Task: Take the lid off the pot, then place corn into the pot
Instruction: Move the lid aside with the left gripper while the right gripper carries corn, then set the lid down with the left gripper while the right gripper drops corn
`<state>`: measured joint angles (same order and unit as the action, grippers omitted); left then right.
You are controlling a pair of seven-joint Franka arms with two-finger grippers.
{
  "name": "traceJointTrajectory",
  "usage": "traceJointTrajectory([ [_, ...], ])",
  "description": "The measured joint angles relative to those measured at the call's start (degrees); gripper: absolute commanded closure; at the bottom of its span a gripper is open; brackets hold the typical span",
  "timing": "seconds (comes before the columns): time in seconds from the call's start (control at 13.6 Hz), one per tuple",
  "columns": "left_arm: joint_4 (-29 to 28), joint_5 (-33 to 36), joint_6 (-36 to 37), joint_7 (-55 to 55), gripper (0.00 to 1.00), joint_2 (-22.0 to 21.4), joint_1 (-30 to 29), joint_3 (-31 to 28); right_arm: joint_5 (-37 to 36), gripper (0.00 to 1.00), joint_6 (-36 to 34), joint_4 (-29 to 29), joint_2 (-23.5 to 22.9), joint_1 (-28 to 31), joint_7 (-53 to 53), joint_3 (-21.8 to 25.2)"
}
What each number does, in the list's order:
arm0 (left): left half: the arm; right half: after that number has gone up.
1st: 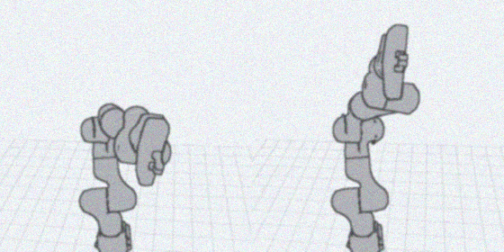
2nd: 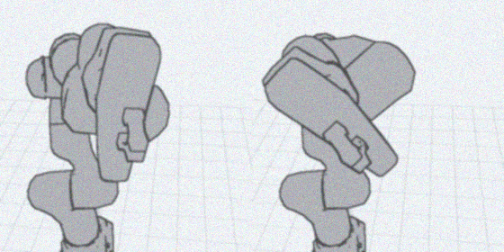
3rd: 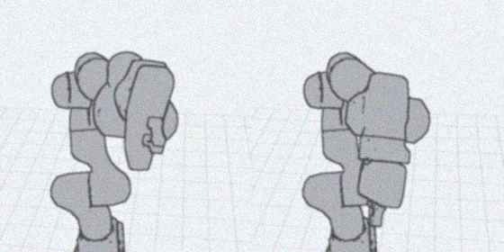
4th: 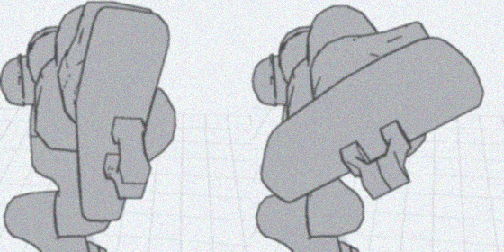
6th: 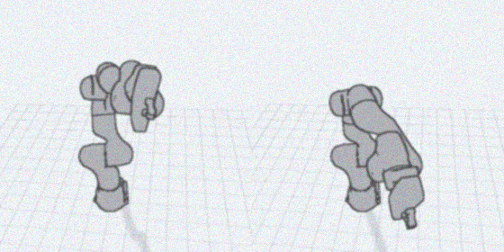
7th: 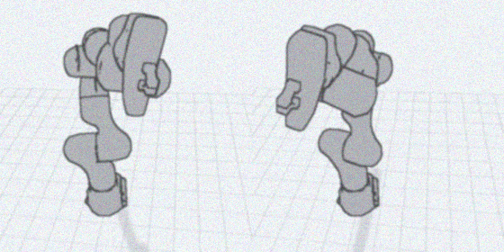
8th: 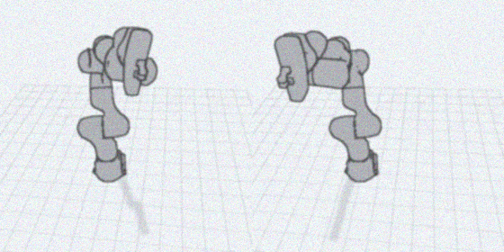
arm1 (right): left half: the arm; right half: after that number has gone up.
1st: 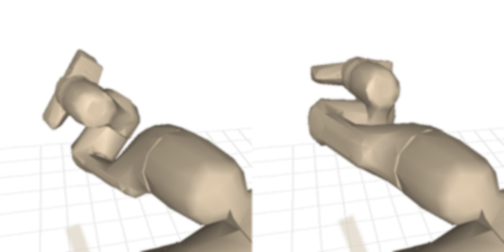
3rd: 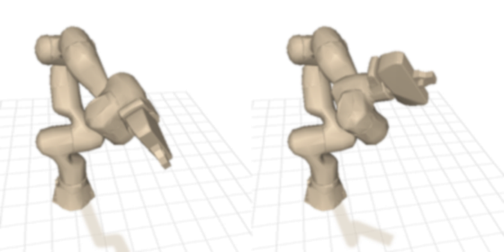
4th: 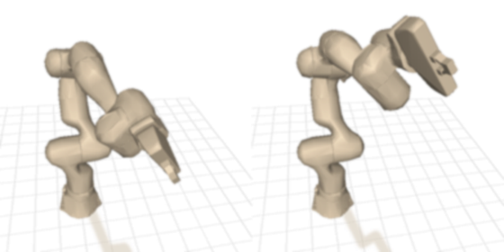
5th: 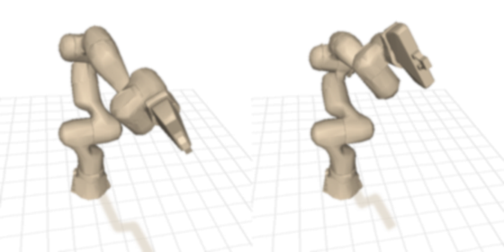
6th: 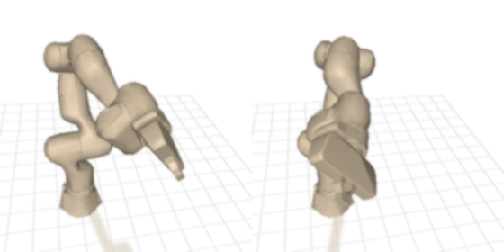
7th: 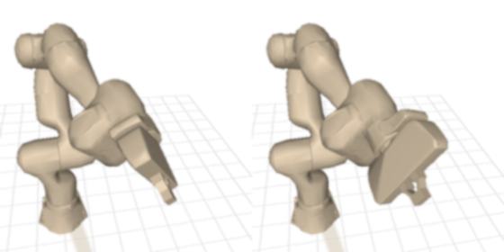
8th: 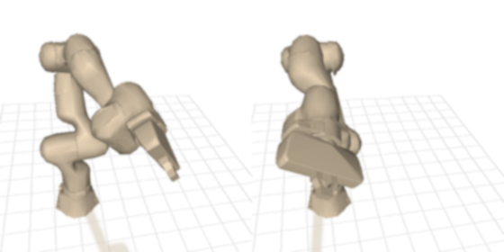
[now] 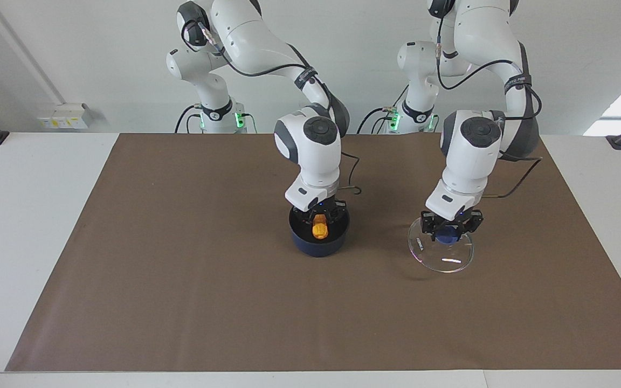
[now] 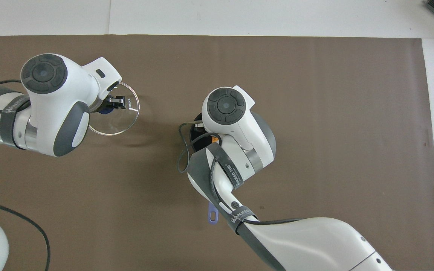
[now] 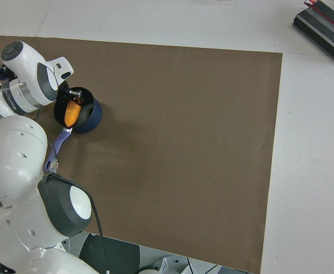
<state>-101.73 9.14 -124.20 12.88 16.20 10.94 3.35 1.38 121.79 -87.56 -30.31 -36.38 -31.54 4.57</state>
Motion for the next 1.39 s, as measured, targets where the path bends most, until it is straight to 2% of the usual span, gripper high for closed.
traceJointTrajectory([
  [0.37,-0.4,-3.9,-1.6,-5.7,1.00,0.0,-6.7,-0.1,0.0,1.00,0.9,-0.8,0.0,0.3,0.3,0.1],
  [0.59,-3.8,-7.6,-6.5,-11.6,1.00,0.1,-10.1,-0.2,0.1,0.93,1.0,-0.5,0.0,1.1,0.6,0.2],
  [0.88,-7.4,-8.0,-9.7,-17.1,1.00,0.1,-14.2,-0.2,1.1,0.92,3.4,-0.4,0.0,0.7,0.6,0.0],
  [1.1,-9.3,-8.0,-10.2,-17.4,1.00,0.1,-14.6,-0.1,1.5,0.86,5.0,-0.7,0.0,0.7,0.6,-0.1],
  [1.17,-9.8,-8.0,-10.9,-17.4,1.00,0.1,-14.6,-0.1,1.6,0.81,5.0,-0.9,0.0,0.6,0.7,-0.2],
  [1.25,-10.2,-8.0,-11.4,-17.4,1.00,0.1,-14.6,0.0,1.6,0.54,5.1,-1.1,0.0,0.5,1.4,-0.2],
  [1.32,-10.5,-8.0,-11.7,-17.4,1.00,0.1,-14.6,0.0,1.6,0.01,5.1,-1.2,-0.1,0.5,2.4,-0.2],
  [1.39,-10.9,-8.0,-12.5,-17.4,1.00,0.1,-14.6,0.0,1.7,0.00,5.1,-1.5,-0.1,0.5,3.2,-0.2],
])
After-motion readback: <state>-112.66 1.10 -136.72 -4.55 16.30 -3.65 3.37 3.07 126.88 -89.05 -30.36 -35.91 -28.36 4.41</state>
